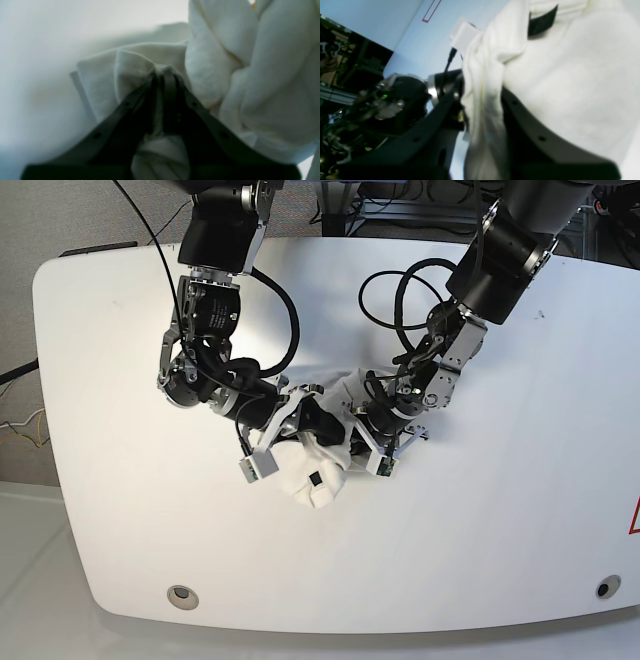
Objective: Fold the T-shirt properly
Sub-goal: 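Fold the held end with the right gripper toward the left gripper, then press the folded bundle together with both grippers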
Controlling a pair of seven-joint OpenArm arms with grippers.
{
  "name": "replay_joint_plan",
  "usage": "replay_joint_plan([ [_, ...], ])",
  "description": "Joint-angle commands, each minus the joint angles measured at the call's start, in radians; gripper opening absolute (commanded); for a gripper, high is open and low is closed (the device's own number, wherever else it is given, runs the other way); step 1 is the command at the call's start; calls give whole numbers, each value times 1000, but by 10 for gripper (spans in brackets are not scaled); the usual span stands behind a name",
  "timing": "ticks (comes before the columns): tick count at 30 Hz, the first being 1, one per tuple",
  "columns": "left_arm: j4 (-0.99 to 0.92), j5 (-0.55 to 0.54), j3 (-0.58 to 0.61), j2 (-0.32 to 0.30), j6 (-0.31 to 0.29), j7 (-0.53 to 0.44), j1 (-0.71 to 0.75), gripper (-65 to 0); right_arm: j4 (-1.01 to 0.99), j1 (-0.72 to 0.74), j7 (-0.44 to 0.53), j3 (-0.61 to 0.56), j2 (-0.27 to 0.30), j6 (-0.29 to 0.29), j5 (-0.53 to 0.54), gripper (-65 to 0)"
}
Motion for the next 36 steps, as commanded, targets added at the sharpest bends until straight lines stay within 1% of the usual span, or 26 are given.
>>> replay_joint_plan([
  [1, -25, 3, 13, -3, 13, 181, 35, -590, -21, 22, 24, -4, -4, 9, 33, -650],
  [9, -25, 1, 9, -7, 13, 181, 30, -588, -34, 21, 36, -4, -4, 10, 33, -650],
  [11, -25, 1, 7, -7, 13, 181, 30, -570, -34, 22, 36, -4, -4, 9, 33, -650],
  [17, 24, 1, -30, -7, 13, 179, 35, -435, -32, 24, 36, -5, -4, 9, 33, -650],
  [20, 67, 3, -53, -7, 13, 179, 53, -392, -32, 24, 36, -5, -4, 9, 33, -650],
  [25, 148, 6, -89, -9, 13, 181, 78, -387, -32, 24, 36, -5, -4, 9, 33, -650],
  [31, 178, 6, -100, -12, 13, 182, 78, -387, -32, 24, 36, -5, -4, 7, 33, -650],
  [33, 187, 1, -100, -30, 15, 182, 76, -387, -32, 24, 36, -5, -4, 7, 33, -650],
  [36, 204, 1, -100, -35, 15, 182, 76, -387, -32, 24, 36, -5, -4, 7, 33, -650],
])
